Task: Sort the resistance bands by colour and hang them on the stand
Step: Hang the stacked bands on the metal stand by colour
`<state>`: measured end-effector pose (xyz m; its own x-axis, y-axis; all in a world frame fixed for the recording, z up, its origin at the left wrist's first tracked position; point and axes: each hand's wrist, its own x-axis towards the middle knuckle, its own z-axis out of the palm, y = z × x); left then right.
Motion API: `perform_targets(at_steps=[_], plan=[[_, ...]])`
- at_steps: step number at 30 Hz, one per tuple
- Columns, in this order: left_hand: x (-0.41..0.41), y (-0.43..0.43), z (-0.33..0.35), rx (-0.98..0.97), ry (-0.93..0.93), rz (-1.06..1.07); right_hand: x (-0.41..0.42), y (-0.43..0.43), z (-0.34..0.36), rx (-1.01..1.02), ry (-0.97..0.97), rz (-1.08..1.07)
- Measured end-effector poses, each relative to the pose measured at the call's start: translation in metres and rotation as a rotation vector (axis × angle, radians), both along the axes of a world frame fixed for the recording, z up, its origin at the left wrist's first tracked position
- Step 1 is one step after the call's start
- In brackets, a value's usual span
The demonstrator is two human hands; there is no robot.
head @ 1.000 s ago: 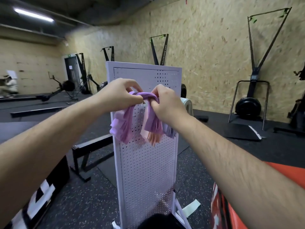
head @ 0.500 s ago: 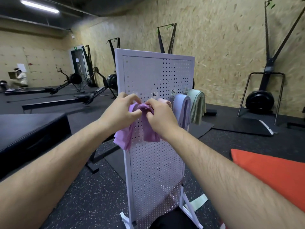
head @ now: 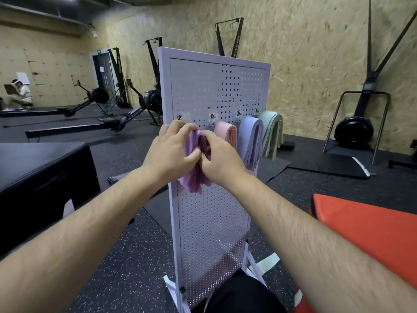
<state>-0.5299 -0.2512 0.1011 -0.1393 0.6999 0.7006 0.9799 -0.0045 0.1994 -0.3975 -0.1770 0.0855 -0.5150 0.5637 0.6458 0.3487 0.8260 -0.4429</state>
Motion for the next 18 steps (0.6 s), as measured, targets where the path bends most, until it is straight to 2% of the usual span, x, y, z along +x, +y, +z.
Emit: perform_targets(at_steps=[3, 8, 15, 18], plan=[[0.001, -0.001, 0.000, -0.036, -0.081, -0.039, 0.007, -0.007, 0.001, 0.032, -0.055, -0.009], [0.005, -0.005, 0.002, -0.046, -0.038, -0.011, 0.031, -0.016, -0.004, 0.054, -0.158, -0.080], [0.028, -0.019, -0.015, 0.121, 0.217, 0.073, 0.059, -0.022, -0.021, 0.071, -0.225, -0.144], [0.050, -0.027, -0.043, 0.133, 0.289, -0.013, 0.069, -0.027, -0.036, 0.086, -0.252, -0.145]])
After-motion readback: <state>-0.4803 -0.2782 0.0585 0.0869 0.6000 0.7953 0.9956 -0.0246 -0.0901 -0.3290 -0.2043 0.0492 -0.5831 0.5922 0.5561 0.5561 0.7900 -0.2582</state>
